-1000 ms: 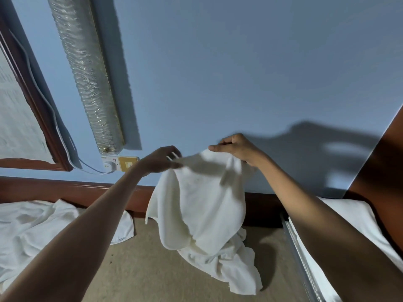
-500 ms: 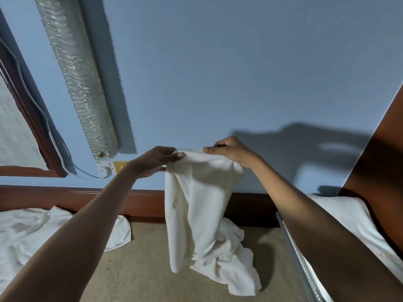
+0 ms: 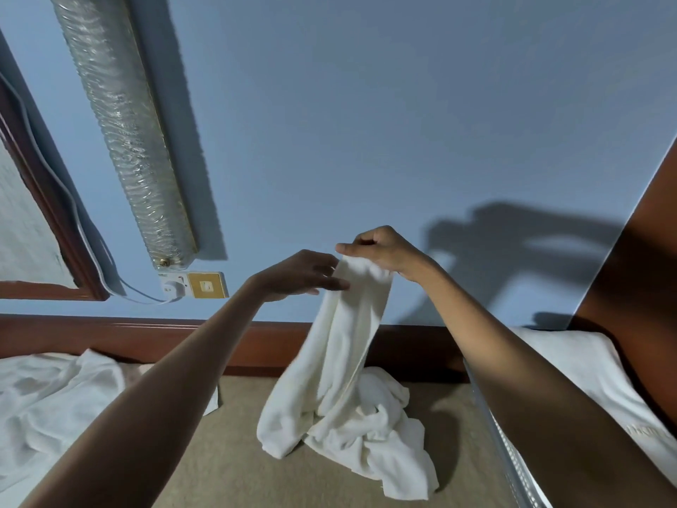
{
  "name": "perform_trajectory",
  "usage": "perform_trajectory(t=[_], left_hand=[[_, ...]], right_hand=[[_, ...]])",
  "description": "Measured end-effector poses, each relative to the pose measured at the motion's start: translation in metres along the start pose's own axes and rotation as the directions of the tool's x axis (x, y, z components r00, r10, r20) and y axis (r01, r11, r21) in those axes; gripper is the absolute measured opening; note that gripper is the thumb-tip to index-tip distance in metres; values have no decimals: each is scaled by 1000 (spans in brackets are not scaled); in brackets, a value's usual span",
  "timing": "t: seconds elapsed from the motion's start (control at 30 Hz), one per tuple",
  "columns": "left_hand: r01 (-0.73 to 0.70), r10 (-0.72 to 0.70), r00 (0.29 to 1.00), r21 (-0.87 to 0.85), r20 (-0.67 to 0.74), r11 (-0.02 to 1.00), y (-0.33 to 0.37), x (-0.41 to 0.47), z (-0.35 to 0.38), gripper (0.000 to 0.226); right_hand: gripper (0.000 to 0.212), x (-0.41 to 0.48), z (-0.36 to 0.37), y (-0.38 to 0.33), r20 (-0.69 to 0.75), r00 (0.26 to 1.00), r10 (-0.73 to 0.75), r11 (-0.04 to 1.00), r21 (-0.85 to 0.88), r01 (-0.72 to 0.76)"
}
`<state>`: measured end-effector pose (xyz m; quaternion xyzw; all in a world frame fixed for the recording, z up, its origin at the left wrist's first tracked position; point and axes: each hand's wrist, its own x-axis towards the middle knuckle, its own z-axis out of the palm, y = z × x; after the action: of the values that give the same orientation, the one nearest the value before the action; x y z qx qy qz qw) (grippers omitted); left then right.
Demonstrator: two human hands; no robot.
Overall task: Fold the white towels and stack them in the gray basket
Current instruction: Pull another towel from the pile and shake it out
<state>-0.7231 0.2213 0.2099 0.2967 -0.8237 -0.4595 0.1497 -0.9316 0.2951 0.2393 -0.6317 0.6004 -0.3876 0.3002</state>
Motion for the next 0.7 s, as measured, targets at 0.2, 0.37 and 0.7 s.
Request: perform_trajectory(t=[0.2,0.37,0.7], left_hand=[[-123,91,970,-134,-226,983,3,-1,-14,25],[-88,58,976,-136,-211,987,2,-11,-27,29],[-182,67,929,-292,-365,939,-3,-21,-32,30]], right_hand=[[29,-8,-4,23,122,990,76,986,141,-93],[17,-6,7,36,-6,1000,10,952,305,-8],[54,5,58,41,185,968,169,947,241,-212]])
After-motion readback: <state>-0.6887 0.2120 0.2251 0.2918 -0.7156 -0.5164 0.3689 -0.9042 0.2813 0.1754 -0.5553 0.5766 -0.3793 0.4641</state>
